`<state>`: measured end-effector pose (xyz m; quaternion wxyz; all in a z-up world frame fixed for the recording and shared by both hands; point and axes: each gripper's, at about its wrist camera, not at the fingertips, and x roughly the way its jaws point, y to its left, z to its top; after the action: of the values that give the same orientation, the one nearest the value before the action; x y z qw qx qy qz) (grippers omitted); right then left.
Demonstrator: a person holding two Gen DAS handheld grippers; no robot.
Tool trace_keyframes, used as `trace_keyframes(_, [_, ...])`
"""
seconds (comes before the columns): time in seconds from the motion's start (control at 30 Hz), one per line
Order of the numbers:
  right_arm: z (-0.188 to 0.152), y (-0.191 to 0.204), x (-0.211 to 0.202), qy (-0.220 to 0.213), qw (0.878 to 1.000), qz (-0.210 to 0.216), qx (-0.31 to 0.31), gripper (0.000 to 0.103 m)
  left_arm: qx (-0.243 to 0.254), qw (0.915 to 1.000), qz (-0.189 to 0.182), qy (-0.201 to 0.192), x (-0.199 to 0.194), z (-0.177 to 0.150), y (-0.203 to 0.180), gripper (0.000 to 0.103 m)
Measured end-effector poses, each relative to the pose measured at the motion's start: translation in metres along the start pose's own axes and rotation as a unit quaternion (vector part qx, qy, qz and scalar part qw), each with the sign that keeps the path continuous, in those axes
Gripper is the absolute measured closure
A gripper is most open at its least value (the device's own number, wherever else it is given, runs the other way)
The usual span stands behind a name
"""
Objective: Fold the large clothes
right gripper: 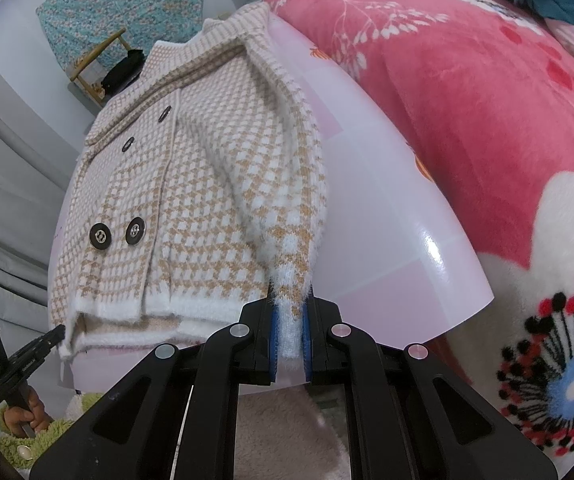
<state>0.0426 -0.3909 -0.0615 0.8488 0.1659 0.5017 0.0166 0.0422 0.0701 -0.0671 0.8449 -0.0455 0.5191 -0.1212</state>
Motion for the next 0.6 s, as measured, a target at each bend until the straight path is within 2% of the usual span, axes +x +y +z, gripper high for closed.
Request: trace_keyframes(0.6, [-0.0039,0.0014,-0.0006,-0.004,1.000,0.001,-0.003,0.096,0.012,0.9999,0.008,-0.008,-0.0022,-0.0021,-0.0038,0.094])
